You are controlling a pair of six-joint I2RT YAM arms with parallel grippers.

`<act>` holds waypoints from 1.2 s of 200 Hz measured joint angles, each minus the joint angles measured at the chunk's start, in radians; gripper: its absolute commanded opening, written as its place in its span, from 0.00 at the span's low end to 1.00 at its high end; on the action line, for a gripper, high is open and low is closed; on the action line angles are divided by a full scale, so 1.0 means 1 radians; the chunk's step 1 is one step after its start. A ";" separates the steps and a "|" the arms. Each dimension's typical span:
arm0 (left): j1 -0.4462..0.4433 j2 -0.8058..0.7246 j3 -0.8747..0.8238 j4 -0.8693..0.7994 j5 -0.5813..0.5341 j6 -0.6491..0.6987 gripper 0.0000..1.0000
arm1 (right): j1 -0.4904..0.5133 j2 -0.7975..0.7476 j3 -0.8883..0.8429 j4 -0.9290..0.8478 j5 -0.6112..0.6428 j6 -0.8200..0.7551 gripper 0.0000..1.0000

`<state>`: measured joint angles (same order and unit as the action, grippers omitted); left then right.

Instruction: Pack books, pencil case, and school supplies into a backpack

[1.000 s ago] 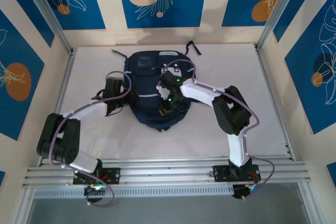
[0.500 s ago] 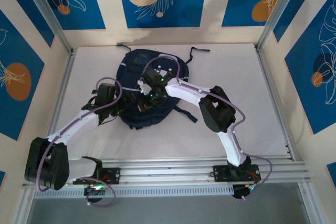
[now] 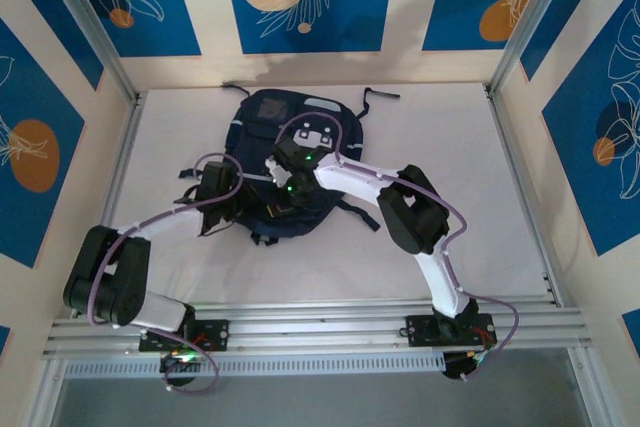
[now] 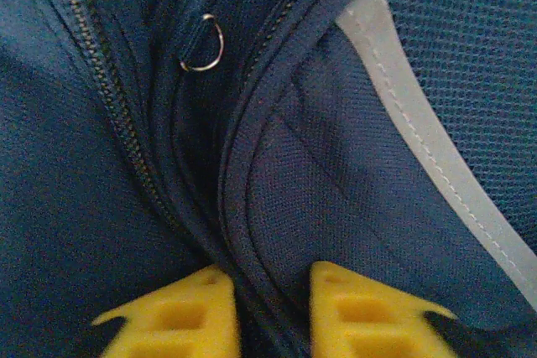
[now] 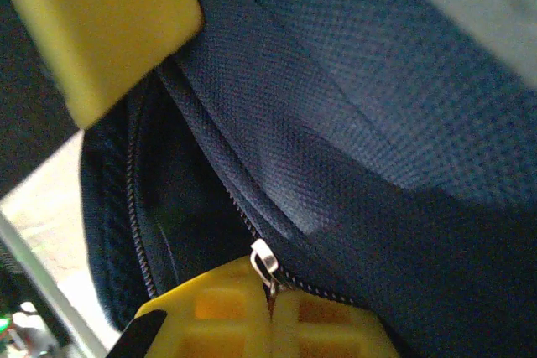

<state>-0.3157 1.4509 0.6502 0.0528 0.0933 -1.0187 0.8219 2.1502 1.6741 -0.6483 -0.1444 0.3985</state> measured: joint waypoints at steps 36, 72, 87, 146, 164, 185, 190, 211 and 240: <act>-0.025 0.042 0.015 0.068 0.089 0.000 0.08 | -0.025 -0.083 -0.086 -0.029 0.098 -0.055 0.00; -0.039 0.058 0.019 0.113 0.159 0.007 0.09 | -0.092 -0.151 -0.128 -0.101 0.094 -0.085 0.00; -0.041 0.064 0.021 0.132 0.184 0.007 0.11 | -0.127 -0.171 -0.132 -0.124 0.047 -0.092 0.00; -0.042 0.081 0.026 0.149 0.208 0.015 0.12 | -0.157 -0.181 -0.133 -0.202 0.047 -0.146 0.00; -0.042 0.089 0.030 0.143 0.208 0.028 0.08 | -0.156 -0.182 -0.150 -0.208 0.072 -0.168 0.00; -0.043 0.094 0.036 0.132 0.211 0.041 0.01 | -0.156 -0.189 -0.180 -0.208 0.111 -0.187 0.00; -0.043 0.095 0.039 0.128 0.212 0.043 0.00 | -0.156 -0.194 -0.188 -0.208 0.120 -0.190 0.00; -0.043 0.097 0.051 0.110 0.214 0.053 0.00 | -0.169 -0.229 -0.218 -0.214 0.158 -0.201 0.00; -0.039 0.097 0.063 0.088 0.170 0.064 0.00 | -0.240 -0.269 -0.237 -0.310 0.248 -0.224 0.00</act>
<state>-0.3550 1.5478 0.7132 0.1410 0.2634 -0.9543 0.5816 1.8809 1.4372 -0.9581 0.1032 0.1749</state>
